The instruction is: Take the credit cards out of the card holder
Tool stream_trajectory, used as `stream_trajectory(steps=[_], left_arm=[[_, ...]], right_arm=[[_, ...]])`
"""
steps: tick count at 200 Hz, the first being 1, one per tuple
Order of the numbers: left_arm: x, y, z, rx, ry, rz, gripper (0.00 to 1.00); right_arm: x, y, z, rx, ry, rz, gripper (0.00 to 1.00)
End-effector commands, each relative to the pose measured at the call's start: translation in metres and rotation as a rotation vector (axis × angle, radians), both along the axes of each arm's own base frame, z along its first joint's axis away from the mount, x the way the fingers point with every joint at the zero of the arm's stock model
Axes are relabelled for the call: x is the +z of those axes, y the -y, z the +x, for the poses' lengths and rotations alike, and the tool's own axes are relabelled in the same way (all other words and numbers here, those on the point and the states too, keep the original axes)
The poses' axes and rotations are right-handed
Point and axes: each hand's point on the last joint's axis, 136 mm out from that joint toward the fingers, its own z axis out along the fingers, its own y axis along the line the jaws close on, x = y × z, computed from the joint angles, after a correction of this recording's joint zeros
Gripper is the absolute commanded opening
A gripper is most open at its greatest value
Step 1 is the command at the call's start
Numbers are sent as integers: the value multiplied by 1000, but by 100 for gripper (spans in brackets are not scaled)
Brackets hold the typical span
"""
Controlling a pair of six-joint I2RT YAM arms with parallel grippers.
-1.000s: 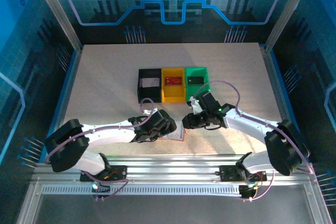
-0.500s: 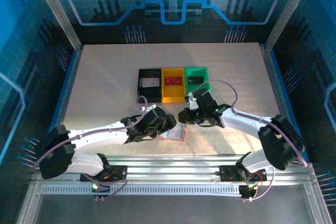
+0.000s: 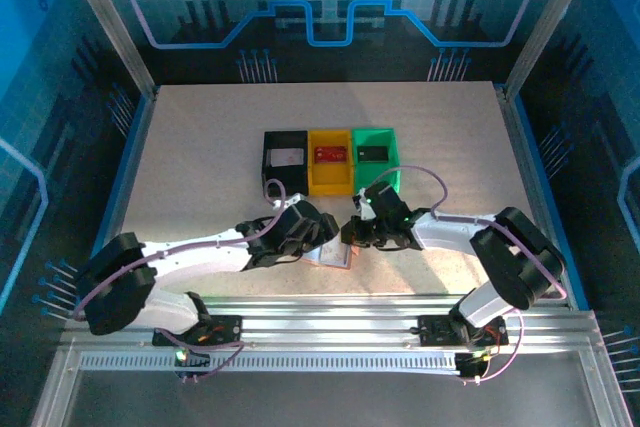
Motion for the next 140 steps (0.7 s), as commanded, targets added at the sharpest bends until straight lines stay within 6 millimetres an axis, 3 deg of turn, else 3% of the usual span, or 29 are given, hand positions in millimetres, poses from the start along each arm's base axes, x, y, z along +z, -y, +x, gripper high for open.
stream_trajectory(steps=[1,50,101,140], left_arm=[[-10,-2,6,-39,-1,8,67],[-11,-2,9,-101,33,23,58],[-12,16,7,-164,41,-47,45],[-29,15,1,-193,5,-10,41]], right_arm=[[-12,2,-4,-3,-10,-17,0],[-23,5,-10,6,-25,-26,0],[-29,12,-10,1,-25,-46,0],[-28,14,-10,9,-22,-44,0]])
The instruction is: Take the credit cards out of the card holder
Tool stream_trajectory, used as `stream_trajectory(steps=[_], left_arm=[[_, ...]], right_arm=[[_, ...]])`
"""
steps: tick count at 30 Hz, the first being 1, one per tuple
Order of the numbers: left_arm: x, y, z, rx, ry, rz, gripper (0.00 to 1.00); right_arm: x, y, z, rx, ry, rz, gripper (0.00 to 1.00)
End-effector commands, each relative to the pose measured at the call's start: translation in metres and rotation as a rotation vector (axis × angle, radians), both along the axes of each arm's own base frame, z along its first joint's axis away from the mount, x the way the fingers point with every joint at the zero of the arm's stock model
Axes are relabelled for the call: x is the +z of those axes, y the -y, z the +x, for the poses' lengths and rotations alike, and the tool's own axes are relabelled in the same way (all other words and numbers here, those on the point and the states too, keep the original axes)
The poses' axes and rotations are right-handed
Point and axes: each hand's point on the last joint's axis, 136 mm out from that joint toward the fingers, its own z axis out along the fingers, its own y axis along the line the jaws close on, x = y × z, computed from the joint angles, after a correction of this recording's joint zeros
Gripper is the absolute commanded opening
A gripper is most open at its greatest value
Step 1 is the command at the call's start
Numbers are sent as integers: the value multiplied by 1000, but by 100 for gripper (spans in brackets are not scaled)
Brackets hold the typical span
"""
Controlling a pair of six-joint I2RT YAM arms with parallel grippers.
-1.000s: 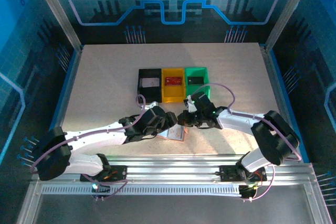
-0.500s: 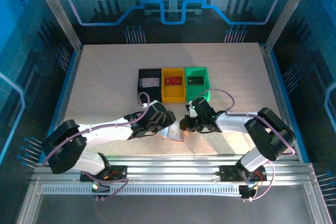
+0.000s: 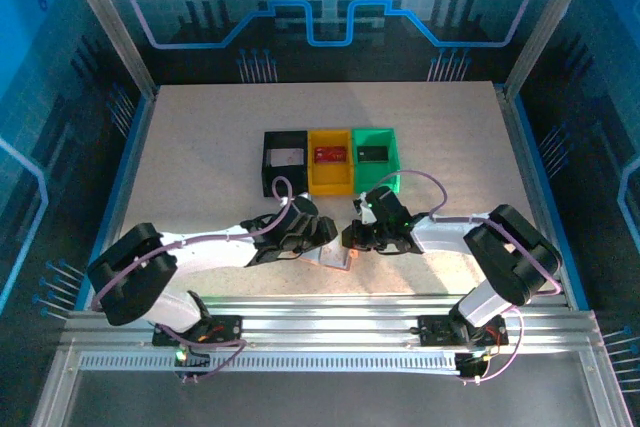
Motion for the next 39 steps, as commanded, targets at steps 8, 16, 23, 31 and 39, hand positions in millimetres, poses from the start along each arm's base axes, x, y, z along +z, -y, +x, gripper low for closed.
stream_trajectory(steps=[8,16,23,31,39], left_arm=[[-23,-7,-10,-77,-4,75,39],[-35,-6,-12,-111,6,79,35],[-44,-9,-14,-111,7,86,33],[-52,-10,-15,-124,9,89,30],[-64,-8,-17,-127,1,63,24]], right_arm=[[-18,17,-9,8,-28,-56,0],[-23,19,-11,9,-37,-58,0],[-26,22,-12,5,-41,-57,0],[-34,27,-14,-3,-57,-59,0],[-43,30,-16,-6,-72,-62,0]])
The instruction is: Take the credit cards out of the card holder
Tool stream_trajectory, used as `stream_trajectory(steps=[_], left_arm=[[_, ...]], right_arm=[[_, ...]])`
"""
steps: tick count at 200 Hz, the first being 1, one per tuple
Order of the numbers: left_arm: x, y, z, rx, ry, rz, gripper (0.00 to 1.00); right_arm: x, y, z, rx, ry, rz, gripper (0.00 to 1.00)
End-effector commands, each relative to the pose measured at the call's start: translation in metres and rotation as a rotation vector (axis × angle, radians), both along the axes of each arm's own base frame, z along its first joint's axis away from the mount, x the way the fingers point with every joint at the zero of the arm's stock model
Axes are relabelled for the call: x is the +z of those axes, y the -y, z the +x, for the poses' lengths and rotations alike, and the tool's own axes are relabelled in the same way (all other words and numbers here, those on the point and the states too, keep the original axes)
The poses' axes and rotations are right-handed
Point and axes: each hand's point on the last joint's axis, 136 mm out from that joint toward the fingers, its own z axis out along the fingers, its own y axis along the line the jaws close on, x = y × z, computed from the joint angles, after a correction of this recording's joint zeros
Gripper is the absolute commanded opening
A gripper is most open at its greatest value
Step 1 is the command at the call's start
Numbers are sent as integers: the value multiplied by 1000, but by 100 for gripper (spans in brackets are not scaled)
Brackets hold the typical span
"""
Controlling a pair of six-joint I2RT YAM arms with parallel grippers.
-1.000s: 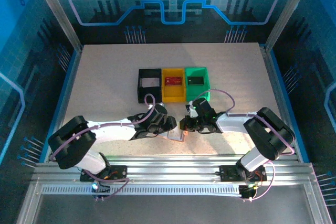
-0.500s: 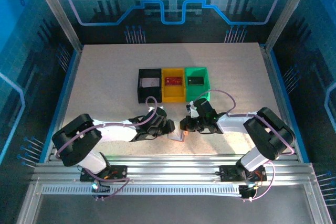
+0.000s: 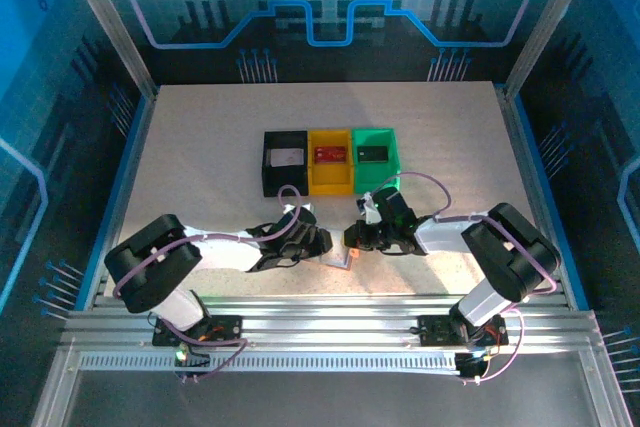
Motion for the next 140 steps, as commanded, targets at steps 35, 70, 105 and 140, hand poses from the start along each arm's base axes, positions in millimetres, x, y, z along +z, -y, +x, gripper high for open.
stream_trajectory(steps=[35,70,105,140], left_arm=[[-18,0,-9,-37,-19,-23,20],[-12,2,-8,-41,1,-60,19],[-7,5,-8,-40,16,-110,14],[-3,5,-6,-28,29,-152,9]], right_arm=[[-47,27,-20,-24,-104,-130,0],[-51,28,-21,-26,-110,-131,0],[-53,29,-22,-27,-114,-132,0],[-55,30,-23,-26,-119,-134,0]])
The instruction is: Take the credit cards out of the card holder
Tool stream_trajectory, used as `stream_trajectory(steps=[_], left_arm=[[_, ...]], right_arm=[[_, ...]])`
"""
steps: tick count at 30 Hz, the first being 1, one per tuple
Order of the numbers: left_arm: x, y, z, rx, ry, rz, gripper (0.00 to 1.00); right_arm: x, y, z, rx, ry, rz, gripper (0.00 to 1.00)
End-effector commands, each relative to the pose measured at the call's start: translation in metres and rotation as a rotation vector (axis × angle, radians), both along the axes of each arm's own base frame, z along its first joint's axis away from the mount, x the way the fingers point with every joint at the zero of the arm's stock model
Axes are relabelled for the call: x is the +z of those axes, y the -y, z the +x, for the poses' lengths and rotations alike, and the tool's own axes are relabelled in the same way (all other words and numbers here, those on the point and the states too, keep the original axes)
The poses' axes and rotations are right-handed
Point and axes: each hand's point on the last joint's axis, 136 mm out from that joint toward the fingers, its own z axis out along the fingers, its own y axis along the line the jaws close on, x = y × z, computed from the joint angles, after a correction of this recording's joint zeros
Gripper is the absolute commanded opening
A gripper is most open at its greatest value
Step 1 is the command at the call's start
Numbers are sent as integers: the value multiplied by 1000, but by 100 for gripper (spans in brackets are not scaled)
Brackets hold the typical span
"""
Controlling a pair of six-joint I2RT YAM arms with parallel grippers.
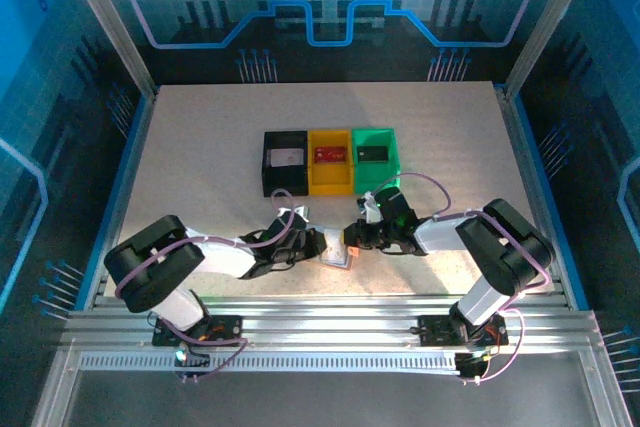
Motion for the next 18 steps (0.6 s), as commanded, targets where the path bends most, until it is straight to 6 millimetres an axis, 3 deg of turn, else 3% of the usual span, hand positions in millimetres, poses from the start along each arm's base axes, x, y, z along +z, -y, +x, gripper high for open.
stream_trajectory(steps=[1,8,18], left_arm=[[-2,10,-5,-36,-15,-58,8],[8,13,-3,-33,6,-116,0],[24,25,-2,-67,38,-198,0]], right_arm=[[-53,33,-28,-34,-134,-183,0],[-55,35,-31,-32,-143,-187,0],[-51,30,-28,-25,-123,-160,0]])
